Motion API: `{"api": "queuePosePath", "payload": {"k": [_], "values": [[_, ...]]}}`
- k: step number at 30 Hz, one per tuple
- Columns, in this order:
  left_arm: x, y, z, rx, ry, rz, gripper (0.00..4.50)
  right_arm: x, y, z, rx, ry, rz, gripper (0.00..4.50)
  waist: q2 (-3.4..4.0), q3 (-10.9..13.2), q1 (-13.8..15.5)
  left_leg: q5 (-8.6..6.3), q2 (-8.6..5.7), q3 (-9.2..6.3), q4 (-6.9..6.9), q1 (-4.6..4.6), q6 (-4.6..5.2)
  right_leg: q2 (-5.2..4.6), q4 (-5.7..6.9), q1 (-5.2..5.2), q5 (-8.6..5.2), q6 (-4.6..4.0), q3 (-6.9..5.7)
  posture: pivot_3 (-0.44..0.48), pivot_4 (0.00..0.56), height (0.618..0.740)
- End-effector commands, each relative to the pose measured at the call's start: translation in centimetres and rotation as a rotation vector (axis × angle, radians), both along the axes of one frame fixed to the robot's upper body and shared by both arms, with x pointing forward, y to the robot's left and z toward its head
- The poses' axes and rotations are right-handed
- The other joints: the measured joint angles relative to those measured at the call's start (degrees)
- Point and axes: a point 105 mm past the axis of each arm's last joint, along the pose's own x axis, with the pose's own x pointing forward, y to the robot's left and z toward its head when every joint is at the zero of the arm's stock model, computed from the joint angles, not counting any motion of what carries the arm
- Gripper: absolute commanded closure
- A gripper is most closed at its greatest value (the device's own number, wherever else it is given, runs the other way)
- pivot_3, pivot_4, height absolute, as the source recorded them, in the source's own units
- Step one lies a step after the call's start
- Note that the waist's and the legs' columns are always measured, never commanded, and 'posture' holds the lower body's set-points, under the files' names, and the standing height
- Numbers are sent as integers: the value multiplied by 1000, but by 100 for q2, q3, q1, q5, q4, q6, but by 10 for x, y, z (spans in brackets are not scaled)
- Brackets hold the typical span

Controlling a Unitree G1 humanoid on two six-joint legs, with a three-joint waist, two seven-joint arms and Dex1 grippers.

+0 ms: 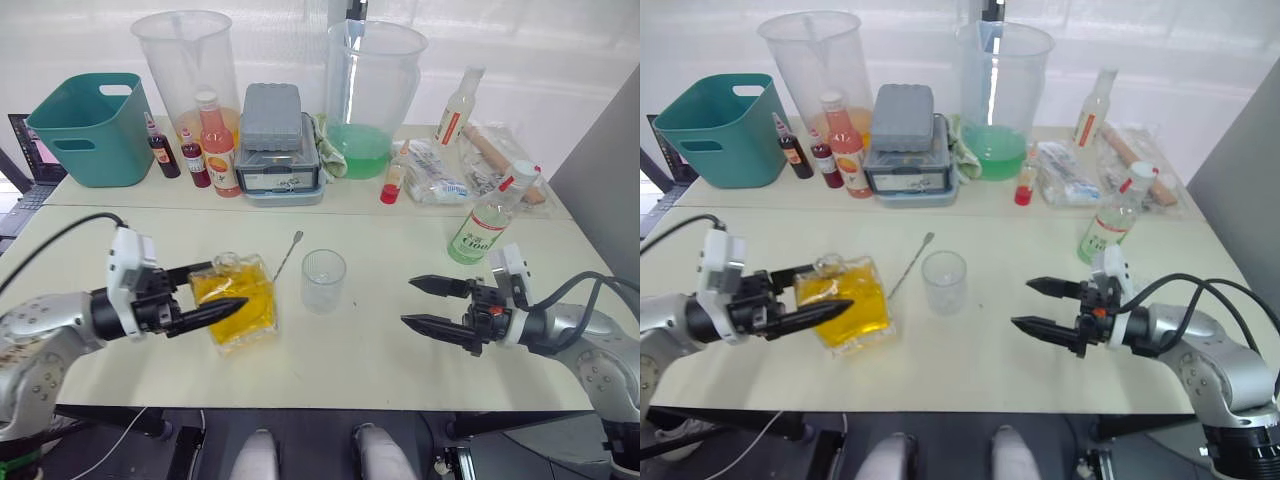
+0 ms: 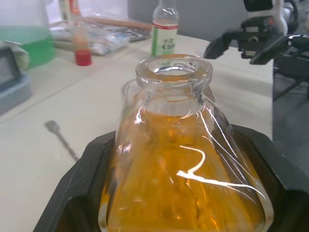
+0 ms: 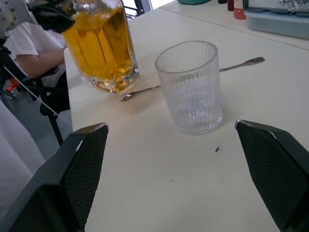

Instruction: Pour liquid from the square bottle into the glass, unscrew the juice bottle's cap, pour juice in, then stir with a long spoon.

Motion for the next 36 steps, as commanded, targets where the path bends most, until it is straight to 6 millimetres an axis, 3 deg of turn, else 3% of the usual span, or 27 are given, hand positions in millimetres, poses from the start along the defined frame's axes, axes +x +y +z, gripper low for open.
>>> {"api": "queuePosePath", "payload": {"k": [1,7,15,28,36], "values": [[18,15,37,-17,-140,103,1709,1,5,9,10,-57,23,27,-2,1,-1,0,0,-1,0,0,0,1,1,0,0,0,-1,0,150,739],[62,26,38,134,-282,276,1709,3,8,12,15,-87,-2,27,-2,1,-7,0,-1,-1,-2,-1,0,1,0,0,19,31,-1,0,150,739],[98,1,42,240,-480,342,1709,-6,5,18,-28,-114,-55,27,-14,6,47,0,-4,-7,-3,-24,0,0,-1,-12,26,30,-3,0,150,739],[125,-34,57,319,-752,368,1709,-11,5,13,-38,-105,-131,27,-16,7,19,0,-5,-8,-2,-23,0,0,3,-11,29,32,-2,0,150,739],[128,-58,53,379,-952,318,1709,-9,10,14,-34,-113,-139,27,-16,7,15,0,-7,-9,-2,-21,0,0,5,-9,36,27,-1,0,150,739]]}}
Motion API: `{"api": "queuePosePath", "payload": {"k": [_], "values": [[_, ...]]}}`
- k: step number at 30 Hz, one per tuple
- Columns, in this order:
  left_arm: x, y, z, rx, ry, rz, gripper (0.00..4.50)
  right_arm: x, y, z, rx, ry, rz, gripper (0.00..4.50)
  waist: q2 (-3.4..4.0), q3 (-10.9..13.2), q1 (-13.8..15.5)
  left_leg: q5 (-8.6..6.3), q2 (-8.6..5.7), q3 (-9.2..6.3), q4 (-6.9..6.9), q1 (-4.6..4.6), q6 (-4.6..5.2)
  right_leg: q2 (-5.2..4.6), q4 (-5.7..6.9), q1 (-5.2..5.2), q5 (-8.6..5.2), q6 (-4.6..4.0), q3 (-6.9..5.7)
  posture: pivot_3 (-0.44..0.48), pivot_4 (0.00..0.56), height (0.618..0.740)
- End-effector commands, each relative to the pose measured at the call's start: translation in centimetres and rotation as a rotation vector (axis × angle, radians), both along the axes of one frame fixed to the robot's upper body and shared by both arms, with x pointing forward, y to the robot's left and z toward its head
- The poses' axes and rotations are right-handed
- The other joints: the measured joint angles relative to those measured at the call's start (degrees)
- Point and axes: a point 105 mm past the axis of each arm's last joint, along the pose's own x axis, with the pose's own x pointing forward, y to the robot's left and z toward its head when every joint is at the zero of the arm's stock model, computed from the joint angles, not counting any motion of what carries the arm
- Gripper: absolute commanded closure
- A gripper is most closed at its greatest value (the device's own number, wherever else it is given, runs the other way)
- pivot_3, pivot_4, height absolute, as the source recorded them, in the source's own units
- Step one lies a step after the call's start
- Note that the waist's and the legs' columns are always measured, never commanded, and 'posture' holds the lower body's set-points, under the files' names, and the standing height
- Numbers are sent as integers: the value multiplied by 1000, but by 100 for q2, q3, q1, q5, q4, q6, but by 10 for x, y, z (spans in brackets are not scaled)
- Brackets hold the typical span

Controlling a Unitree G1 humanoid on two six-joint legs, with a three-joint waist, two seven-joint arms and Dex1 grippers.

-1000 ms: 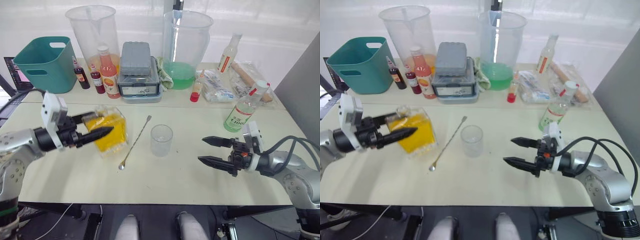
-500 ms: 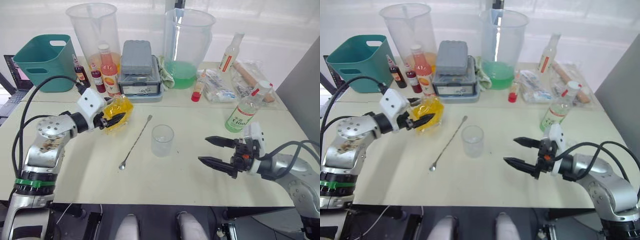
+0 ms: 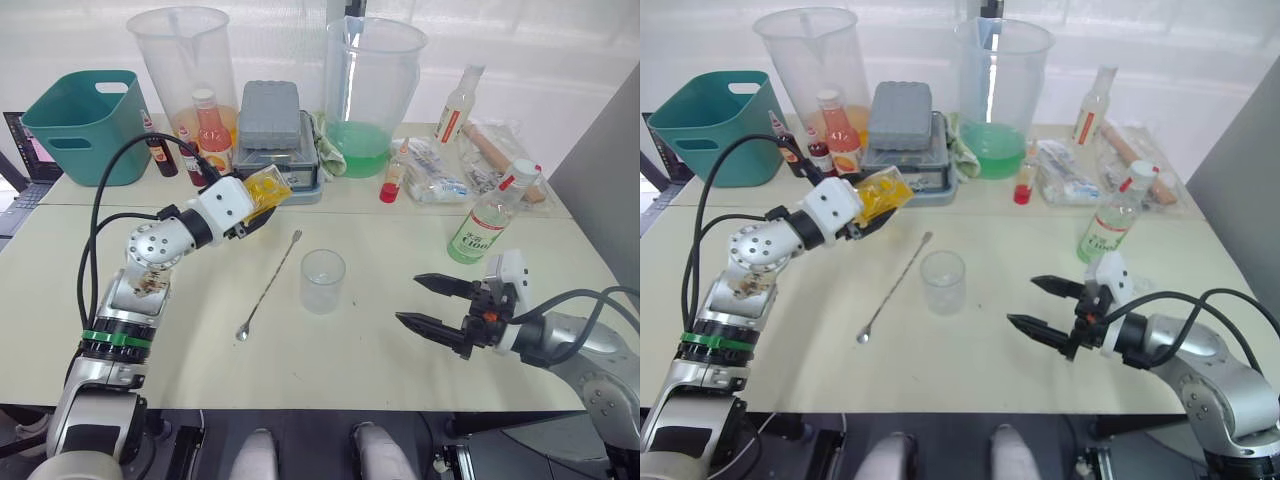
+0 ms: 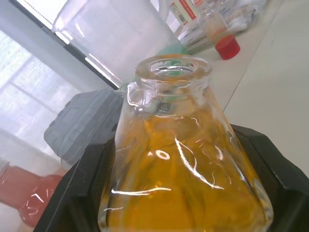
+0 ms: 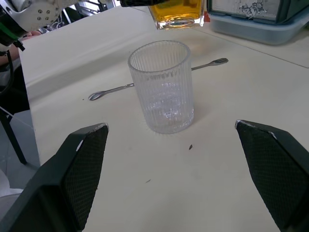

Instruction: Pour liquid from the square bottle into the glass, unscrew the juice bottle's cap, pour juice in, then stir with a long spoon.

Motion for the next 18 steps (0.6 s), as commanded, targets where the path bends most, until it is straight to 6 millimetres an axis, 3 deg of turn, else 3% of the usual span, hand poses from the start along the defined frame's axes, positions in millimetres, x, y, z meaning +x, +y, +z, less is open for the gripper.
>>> {"api": "queuePosePath", "payload": {"k": [1,6,18], "values": [[-11,-23,44,27,-265,-76,1709,-2,6,10,14,-44,20,27,0,0,7,0,-1,0,0,0,0,-1,0,0,0,0,1,0,150,739],[-12,-34,36,65,-314,-113,1709,-1,9,12,24,-49,21,27,0,0,33,0,-5,-1,8,-5,0,-4,-1,1,12,-10,1,0,150,739],[-19,-40,20,100,-448,-154,1709,0,12,12,28,-55,9,27,0,0,20,0,-6,-2,8,-1,0,-5,6,3,18,-15,2,0,150,739]]}}
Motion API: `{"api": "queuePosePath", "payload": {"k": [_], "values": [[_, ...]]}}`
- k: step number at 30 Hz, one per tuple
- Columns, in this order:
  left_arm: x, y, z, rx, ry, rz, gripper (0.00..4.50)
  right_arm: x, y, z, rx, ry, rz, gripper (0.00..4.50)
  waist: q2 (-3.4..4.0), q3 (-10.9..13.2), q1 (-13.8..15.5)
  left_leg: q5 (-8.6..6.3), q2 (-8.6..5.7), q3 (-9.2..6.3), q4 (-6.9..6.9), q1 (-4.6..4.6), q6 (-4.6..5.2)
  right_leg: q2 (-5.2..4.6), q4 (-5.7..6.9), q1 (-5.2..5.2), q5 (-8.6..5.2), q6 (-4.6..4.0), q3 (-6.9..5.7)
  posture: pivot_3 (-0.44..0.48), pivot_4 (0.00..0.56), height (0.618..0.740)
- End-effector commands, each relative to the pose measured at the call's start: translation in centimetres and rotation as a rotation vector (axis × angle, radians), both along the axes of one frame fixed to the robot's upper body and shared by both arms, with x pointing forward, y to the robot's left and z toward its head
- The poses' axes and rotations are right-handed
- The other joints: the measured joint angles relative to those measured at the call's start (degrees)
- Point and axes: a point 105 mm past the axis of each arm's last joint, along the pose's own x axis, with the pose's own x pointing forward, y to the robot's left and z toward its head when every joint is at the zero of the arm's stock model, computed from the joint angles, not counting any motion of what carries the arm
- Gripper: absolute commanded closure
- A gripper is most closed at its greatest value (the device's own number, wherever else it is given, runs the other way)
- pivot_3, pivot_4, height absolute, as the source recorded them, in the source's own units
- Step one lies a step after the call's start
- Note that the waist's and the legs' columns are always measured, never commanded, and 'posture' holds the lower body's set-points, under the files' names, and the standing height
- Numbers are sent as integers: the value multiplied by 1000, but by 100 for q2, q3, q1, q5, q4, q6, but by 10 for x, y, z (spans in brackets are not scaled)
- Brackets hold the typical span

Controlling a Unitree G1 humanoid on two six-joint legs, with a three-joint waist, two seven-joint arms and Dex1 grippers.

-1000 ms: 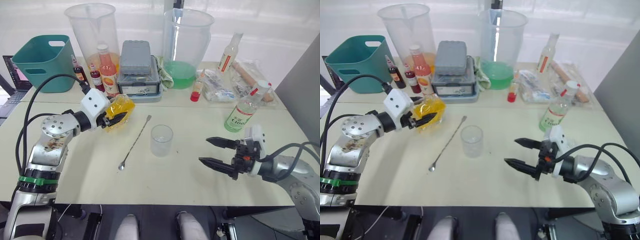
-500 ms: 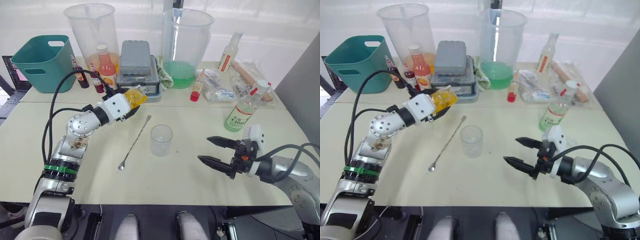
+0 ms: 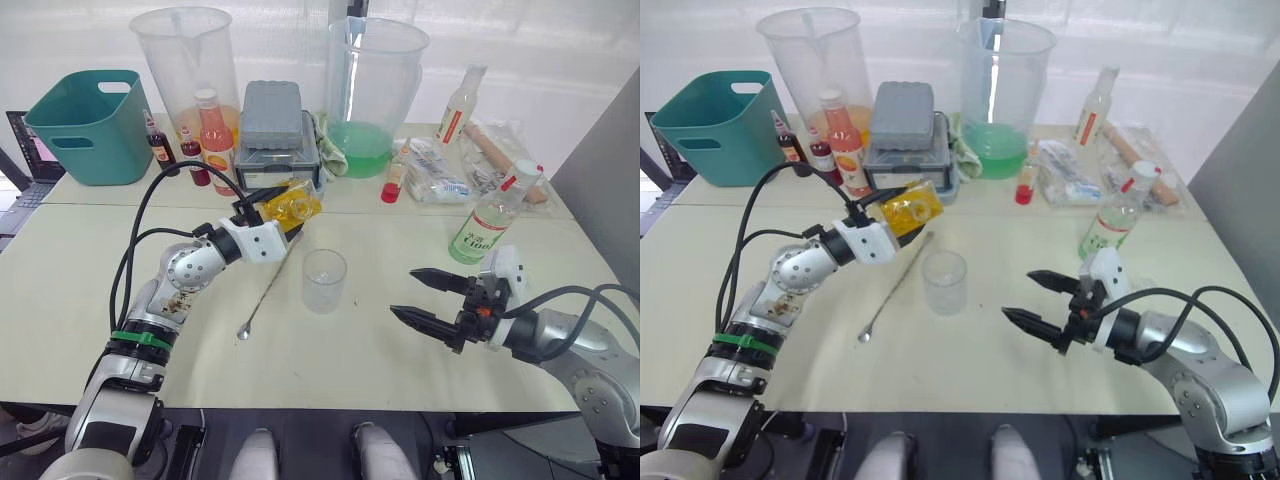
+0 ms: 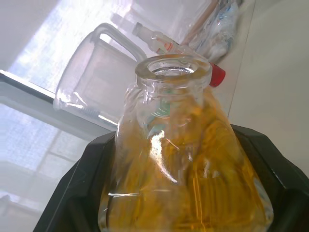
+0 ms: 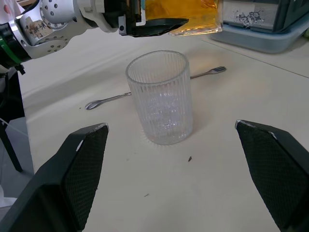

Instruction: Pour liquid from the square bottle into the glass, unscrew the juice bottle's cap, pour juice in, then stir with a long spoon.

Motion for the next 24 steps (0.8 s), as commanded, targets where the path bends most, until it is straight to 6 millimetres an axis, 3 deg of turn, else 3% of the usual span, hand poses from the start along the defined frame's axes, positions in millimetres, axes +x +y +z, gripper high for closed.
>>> {"api": "queuePosePath", "payload": {"k": [1,24], "values": [[-9,-4,34,-47,-162,-40,1709,-3,5,10,10,-41,19,27,0,0,-1,0,0,0,0,0,0,0,0,0,0,1,0,0,150,739],[-28,-10,25,60,-252,-123,1709,-5,6,6,-5,-25,14,27,0,0,-2,0,-1,0,2,2,0,-1,5,1,2,1,0,0,150,739]]}}
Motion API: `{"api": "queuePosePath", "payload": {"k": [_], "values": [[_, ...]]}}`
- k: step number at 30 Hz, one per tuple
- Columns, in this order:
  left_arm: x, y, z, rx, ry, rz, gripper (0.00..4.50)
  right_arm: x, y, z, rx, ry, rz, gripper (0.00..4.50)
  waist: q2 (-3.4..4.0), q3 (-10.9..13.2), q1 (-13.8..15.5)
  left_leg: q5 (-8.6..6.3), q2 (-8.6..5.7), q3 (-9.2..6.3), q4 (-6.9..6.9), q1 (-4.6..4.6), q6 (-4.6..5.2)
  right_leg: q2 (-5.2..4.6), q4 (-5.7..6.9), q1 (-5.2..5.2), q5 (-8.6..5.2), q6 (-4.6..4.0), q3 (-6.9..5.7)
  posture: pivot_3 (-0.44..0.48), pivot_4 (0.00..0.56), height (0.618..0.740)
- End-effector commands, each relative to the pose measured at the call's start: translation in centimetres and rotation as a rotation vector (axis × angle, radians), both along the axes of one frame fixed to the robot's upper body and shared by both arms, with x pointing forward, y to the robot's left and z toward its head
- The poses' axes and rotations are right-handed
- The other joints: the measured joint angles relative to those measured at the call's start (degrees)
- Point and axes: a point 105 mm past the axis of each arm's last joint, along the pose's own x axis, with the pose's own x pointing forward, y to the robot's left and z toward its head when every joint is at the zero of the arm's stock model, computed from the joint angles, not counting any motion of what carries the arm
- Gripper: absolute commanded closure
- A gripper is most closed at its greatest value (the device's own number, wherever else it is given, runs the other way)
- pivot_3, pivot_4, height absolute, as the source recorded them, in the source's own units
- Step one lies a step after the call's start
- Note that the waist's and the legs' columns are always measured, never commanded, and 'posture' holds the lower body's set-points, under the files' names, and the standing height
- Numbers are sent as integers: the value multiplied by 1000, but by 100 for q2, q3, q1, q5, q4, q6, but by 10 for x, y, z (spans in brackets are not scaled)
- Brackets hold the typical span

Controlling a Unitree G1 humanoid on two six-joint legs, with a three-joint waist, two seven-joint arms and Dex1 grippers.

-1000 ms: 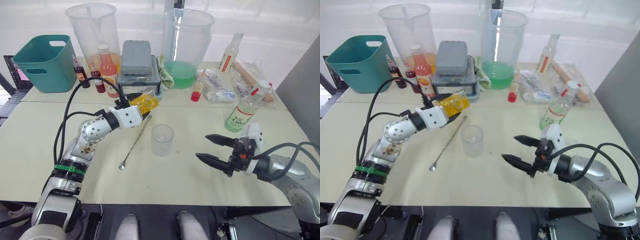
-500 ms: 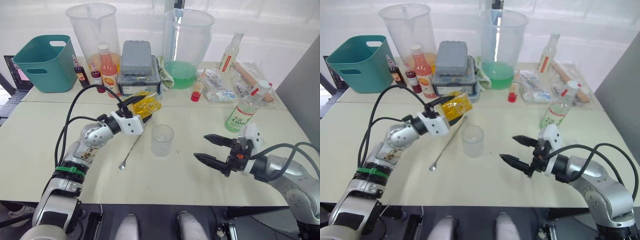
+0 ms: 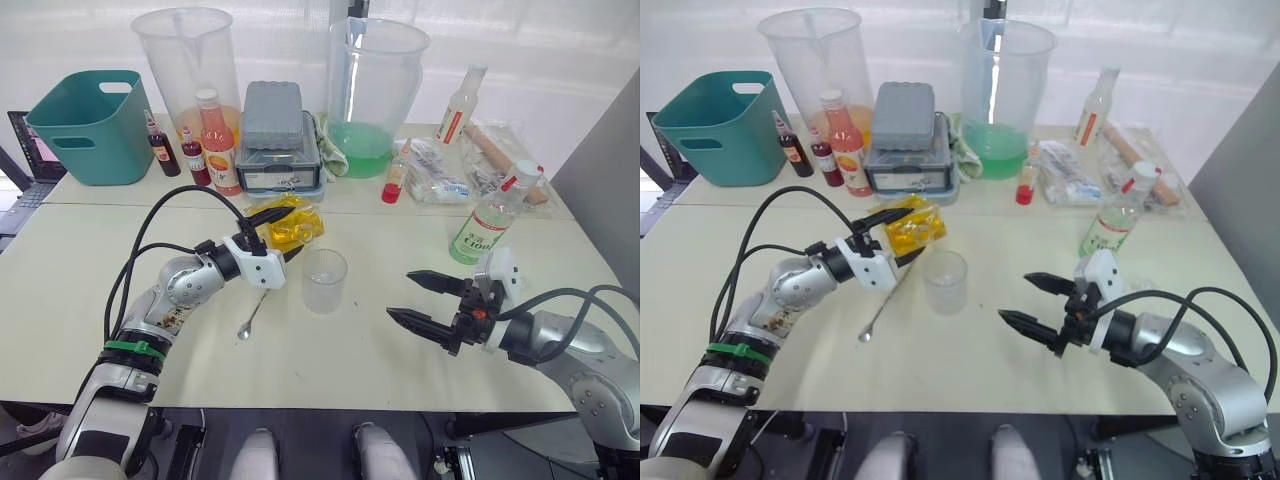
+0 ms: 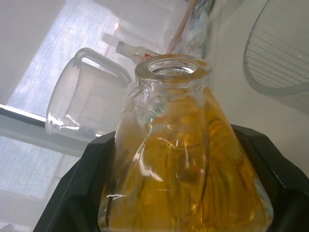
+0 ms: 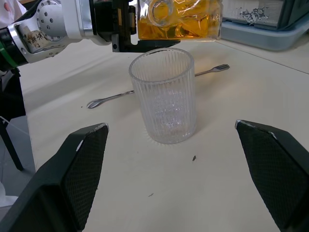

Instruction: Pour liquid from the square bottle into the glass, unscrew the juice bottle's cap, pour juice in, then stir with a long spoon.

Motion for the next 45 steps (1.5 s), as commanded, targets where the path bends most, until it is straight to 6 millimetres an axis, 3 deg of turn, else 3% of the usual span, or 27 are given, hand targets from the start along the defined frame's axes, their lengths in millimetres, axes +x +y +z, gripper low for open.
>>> {"api": "queuePosePath", "payload": {"k": [1,18,29,45], "values": [[-13,-9,45,-55,-197,-72,1709,-3,3,7,1,-33,18,27,0,0,0,0,0,0,0,0,0,0,0,0,0,0,0,0,150,739],[-16,-26,58,19,-421,-83,1709,-2,-1,5,-14,-43,3,27,0,0,13,0,-3,0,3,3,0,-3,2,4,2,4,0,0,150,739],[-18,-31,49,71,-467,-105,1709,-3,-4,5,-13,-46,-6,27,0,0,15,0,-4,0,3,5,0,-4,3,5,2,5,0,0,150,739],[-15,-29,53,63,-470,-80,1709,-5,-5,1,-9,-33,-2,27,0,0,14,0,-5,0,3,5,0,-5,5,5,2,5,0,0,150,739]]}}
